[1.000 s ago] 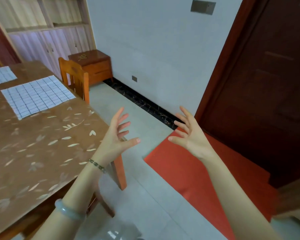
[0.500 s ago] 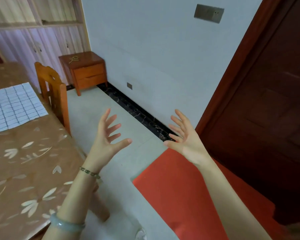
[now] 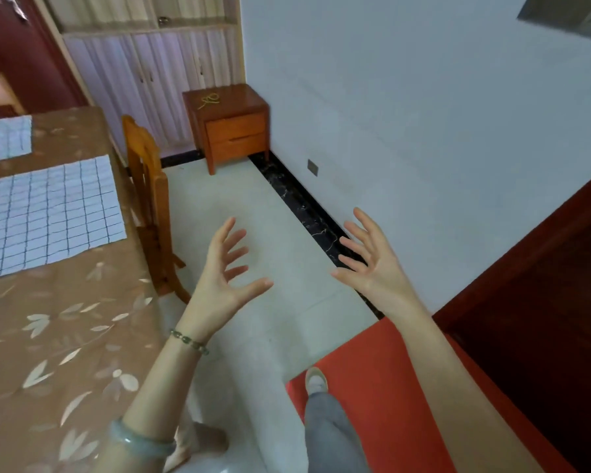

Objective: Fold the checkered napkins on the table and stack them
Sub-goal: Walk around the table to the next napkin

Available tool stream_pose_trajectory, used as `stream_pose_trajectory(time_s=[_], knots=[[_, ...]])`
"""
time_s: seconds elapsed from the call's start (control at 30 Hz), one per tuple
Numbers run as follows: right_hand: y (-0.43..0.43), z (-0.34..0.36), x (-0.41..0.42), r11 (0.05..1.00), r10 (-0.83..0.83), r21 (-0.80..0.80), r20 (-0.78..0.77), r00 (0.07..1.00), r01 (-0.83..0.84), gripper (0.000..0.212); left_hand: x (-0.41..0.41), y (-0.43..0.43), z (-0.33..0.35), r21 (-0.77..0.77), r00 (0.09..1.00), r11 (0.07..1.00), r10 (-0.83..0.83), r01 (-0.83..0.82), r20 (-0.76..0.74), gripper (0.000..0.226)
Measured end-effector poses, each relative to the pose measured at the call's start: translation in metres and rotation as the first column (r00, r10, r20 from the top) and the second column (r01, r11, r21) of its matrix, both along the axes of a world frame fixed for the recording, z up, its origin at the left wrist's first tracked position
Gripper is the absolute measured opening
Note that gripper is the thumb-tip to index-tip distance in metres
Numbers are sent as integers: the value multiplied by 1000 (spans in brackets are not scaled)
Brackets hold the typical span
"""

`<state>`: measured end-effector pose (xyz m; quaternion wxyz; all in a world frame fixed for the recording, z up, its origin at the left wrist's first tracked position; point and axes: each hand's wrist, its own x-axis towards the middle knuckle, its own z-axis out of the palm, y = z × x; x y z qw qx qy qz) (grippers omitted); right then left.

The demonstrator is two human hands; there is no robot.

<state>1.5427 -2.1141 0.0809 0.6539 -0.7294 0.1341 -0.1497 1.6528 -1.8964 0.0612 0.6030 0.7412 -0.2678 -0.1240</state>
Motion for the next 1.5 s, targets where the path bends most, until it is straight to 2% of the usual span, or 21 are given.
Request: stream_pose_trajectory(time_s=[0.37,0.6,0.83,1.23,1.5], knots=[[-118,-5,220,969,246,-15,-52,968,-247,89,169,-105,-19,66,967,965,256,-256,1,103],[-143,-13,343,903,426,-7,-98,899,-429,90,256,-126,-22,55,916,916,400,-398,-40,103],[-139,-24,472,847,527,-14,-103,843,-531,93,350,-122,-23,30,864,865,501,-500,-53,104],[-83,-11,725,775,627,-31,-74,775,-631,93,568,-72,-15,-5,789,790,612,-613,-48,109],[-30,-10,837,692,713,-50,-113,692,-720,94,649,-30,-19,-12,712,712,701,-702,-45,106]])
